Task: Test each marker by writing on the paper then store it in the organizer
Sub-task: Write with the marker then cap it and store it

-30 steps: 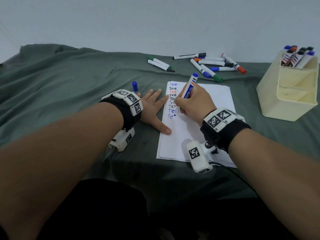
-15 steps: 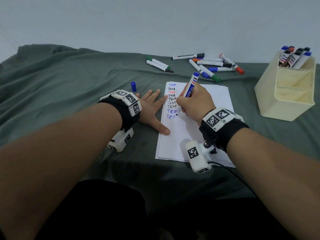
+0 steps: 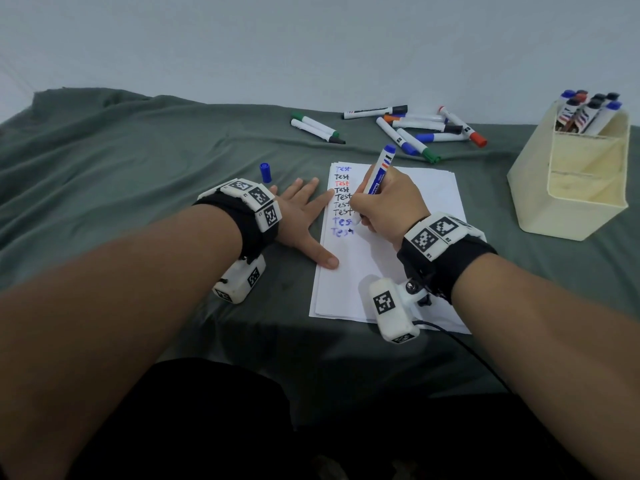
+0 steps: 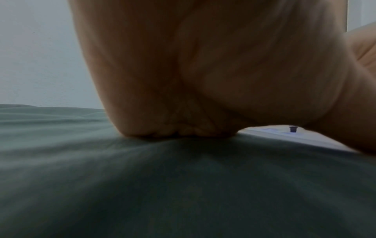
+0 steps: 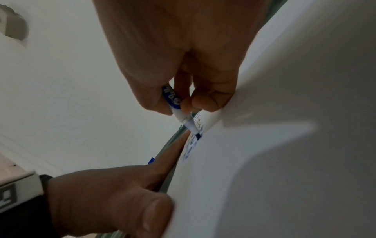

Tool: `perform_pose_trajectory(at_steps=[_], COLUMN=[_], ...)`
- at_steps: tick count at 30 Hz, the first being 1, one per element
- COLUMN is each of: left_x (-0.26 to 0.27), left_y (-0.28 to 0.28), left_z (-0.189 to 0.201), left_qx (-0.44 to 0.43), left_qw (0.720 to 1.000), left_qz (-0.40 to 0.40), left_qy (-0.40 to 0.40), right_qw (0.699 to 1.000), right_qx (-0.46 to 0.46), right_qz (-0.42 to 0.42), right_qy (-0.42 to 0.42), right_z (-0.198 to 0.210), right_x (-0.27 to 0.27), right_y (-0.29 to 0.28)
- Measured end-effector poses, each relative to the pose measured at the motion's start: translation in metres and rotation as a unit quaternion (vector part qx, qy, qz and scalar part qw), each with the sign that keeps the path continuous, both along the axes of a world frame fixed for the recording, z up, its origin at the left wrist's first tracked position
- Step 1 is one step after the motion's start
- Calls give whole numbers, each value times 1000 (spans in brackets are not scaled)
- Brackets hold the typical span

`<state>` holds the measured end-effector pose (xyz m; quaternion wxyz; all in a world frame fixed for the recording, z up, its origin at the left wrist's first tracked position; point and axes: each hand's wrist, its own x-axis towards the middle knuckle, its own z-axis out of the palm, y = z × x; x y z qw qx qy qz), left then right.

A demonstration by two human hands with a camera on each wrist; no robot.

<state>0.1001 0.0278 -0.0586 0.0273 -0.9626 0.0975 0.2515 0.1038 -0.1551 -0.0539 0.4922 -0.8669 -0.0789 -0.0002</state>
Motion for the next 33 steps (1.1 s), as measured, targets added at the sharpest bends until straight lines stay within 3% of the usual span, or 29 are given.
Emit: perform_pose_trajectory(at_steps=[6,9,12,14,18,23,26,30,33], left_x=[2,3,4,4,5,6,10,24,38], left_y=[1,2,4,4,6,9,11,25,39], left_z=[-2,-4,-5,-5,-7,-7,0,12,16], left_qx=[1,0,-1,-3,-5,-15,-63,-61,-4], left_qw=[1000,1000,1000,1000,1000,999,994,954,947], left_qz=[-2,-3,-5,-7,-8,-16,-3,38,112], left_qy=[-2,-7,-5,-4,-9,-24,-93,-291,-302], right_qw=[1000,987,938,911,879,876,874,879,880], right_qx=[-8,140,312,379,455,460,460,452,452], right_qz=[-2,-48,-84,-70,-21,23,34,39,43], right_qy=[5,66,127,146,143,141,151,147,144], right_z=[0,0,-4,-11,-26,-29,-30,-30,-30], right_x=[6,14,24,26,27,28,28,27,27], right_y=[-3,-13,-28,-37,-49,-52,-53,-53,-53])
